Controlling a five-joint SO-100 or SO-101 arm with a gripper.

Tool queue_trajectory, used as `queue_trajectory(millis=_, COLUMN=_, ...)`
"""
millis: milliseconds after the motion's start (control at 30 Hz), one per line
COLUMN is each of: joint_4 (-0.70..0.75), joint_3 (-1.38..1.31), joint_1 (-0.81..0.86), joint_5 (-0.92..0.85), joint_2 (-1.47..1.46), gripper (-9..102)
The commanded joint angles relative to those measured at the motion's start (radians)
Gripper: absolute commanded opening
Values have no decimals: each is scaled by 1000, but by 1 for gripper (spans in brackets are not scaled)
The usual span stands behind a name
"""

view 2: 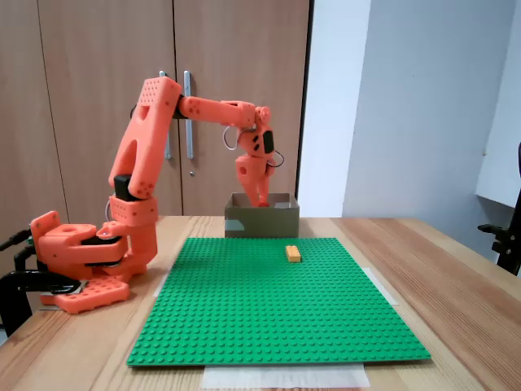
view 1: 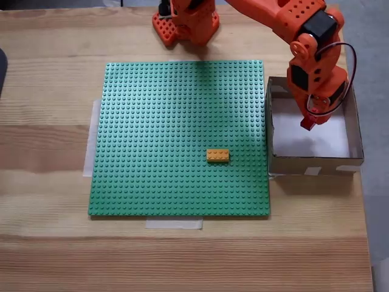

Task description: Pick the red lego block and put it in the box.

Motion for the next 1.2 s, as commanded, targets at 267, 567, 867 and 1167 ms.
queue_trajectory(millis=267, joint_4=-26, joint_3=-109, joint_1=-2, joint_5=-38, joint_2=-66, gripper=-1)
queue_trajectory(millis=567, joint_4=-20, joint_3=-169, joint_1=-15, joint_5=-78, joint_2=-149, gripper=-1)
queue_trajectory(millis=867, joint_4=-3, joint_3=-209, joint_1=-34, joint_5=-107, joint_2=-212, gripper=8)
queue_trajectory(millis=1167, joint_4=-71, joint_3=-150, joint_1=-43, joint_5=-67, joint_2=-163, gripper=18)
